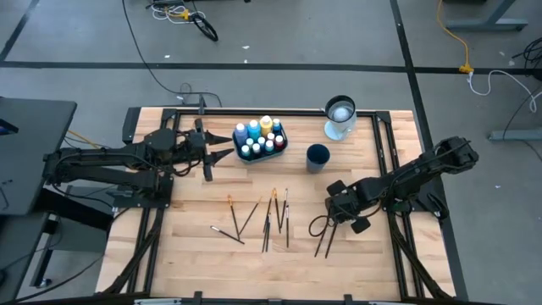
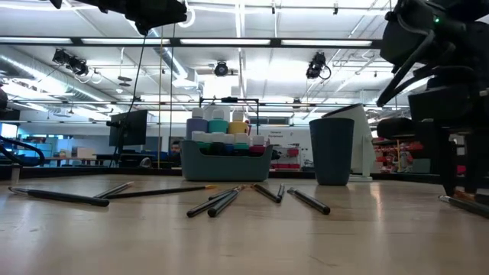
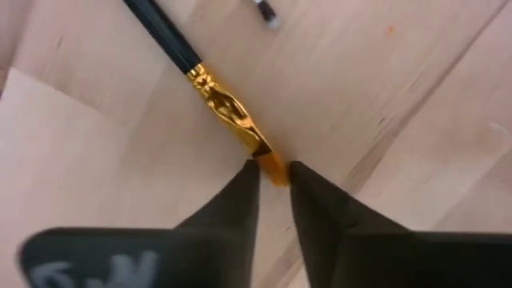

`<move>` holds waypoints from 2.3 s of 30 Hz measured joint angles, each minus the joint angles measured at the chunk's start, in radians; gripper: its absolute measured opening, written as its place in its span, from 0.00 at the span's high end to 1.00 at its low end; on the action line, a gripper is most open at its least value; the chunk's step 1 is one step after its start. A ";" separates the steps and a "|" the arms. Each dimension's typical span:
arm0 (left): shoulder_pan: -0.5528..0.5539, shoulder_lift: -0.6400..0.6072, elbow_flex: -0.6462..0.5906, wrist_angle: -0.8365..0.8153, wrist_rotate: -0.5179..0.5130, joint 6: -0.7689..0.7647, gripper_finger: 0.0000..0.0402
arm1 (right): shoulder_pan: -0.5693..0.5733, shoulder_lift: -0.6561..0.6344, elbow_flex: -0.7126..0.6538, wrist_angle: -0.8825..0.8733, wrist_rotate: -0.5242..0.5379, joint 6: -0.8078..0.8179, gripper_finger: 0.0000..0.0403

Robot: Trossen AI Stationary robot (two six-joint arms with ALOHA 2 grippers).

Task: Pick & Place Paint Supplies
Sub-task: Put the gold paint brush into the blue cup

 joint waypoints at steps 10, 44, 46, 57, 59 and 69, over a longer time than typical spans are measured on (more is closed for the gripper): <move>0.000 0.000 0.000 0.003 0.000 0.000 0.62 | 0.000 0.010 0.083 -0.030 -0.014 0.193 0.98; 0.000 0.000 0.000 0.002 0.003 0.000 0.62 | -0.155 0.006 0.696 -0.512 1.217 -0.463 1.00; 0.000 0.000 0.000 0.002 0.003 0.000 0.62 | -0.184 0.006 0.696 -0.516 1.240 -0.473 1.00; 0.000 0.000 0.000 0.001 0.003 0.000 0.62 | -0.273 0.006 0.666 -0.513 1.227 -0.481 1.00; 0.000 0.000 0.000 0.001 0.004 0.000 0.62 | -0.281 0.005 0.640 -0.510 1.214 -0.462 1.00; 0.000 0.000 0.000 0.001 0.003 0.014 0.62 | -0.289 0.006 0.431 -0.273 1.038 -0.447 1.00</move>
